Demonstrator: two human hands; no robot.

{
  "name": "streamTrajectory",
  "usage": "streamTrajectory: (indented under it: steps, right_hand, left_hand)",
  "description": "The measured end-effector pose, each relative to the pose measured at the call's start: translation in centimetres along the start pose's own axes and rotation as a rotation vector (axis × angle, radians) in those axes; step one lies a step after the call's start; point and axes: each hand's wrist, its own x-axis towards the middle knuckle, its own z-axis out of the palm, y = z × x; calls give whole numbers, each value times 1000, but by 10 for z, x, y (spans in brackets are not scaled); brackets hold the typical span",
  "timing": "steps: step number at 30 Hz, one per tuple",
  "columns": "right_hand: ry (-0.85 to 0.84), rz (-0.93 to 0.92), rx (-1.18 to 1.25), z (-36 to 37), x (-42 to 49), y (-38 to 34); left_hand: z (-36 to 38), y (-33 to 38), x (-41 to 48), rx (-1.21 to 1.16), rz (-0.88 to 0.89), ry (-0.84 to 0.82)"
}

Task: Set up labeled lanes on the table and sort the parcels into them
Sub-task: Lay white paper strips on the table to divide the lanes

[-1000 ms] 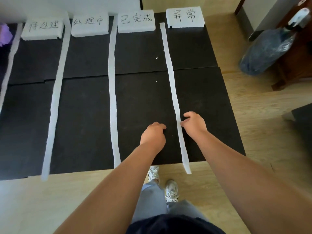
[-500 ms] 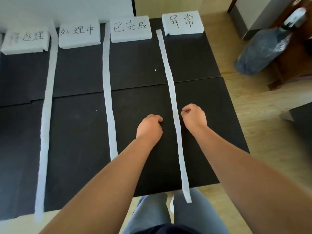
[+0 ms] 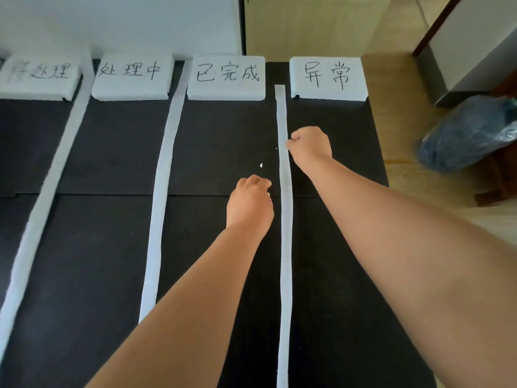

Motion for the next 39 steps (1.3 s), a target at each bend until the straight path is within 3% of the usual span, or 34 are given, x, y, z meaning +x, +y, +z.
streamTrajectory:
  steps: [11, 20, 34, 39]
  right_hand:
    - [61, 23, -137, 32, 85, -17]
    - [-49, 245, 91, 30, 94, -30]
    - [-72, 275, 575, 16, 90, -18]
    - [-59, 409, 605, 2, 77, -25]
  left_hand:
    - [14, 4, 57, 102, 58, 49]
    - [17, -1, 57, 123, 84, 44]
    - [25, 2, 58, 62, 34, 72]
    - [25, 4, 55, 36, 30, 64]
